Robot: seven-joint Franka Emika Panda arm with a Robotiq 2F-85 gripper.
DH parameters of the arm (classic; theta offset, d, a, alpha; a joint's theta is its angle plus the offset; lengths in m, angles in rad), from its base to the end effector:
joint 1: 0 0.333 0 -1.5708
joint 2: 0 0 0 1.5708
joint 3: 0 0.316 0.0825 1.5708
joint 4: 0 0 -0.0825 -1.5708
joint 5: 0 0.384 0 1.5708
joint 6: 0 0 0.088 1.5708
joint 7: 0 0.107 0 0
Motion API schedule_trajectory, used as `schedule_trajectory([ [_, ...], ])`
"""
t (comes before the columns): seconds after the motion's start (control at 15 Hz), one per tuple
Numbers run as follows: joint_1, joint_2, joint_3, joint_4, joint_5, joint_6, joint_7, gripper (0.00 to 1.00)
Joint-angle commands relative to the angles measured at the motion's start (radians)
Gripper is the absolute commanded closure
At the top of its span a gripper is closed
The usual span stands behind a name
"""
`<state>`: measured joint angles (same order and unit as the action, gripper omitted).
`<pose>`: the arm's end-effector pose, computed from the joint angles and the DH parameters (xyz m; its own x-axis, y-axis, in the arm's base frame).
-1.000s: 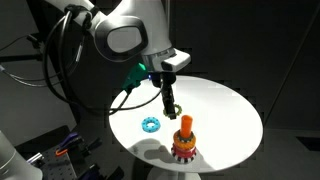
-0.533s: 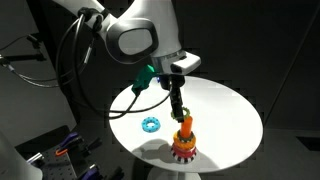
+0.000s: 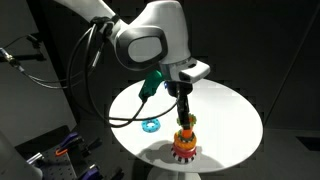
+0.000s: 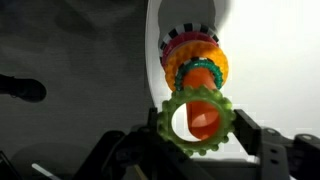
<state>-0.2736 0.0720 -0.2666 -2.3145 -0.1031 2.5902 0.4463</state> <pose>0.4609 -0.2737 0.3334 0.6048 -0.7657 0.2190 -0.7839 -0.6208 -0.0055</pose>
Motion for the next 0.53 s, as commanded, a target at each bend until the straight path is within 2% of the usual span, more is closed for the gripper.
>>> schedule_trajectory([
  [0.0, 0.006, 0.033, -0.008, 0.031, 0.054, -0.005, -0.013, 0.51],
  [0.47, 0.019, 0.014, -0.005, 0.025, 0.096, 0.008, -0.016, 0.51],
])
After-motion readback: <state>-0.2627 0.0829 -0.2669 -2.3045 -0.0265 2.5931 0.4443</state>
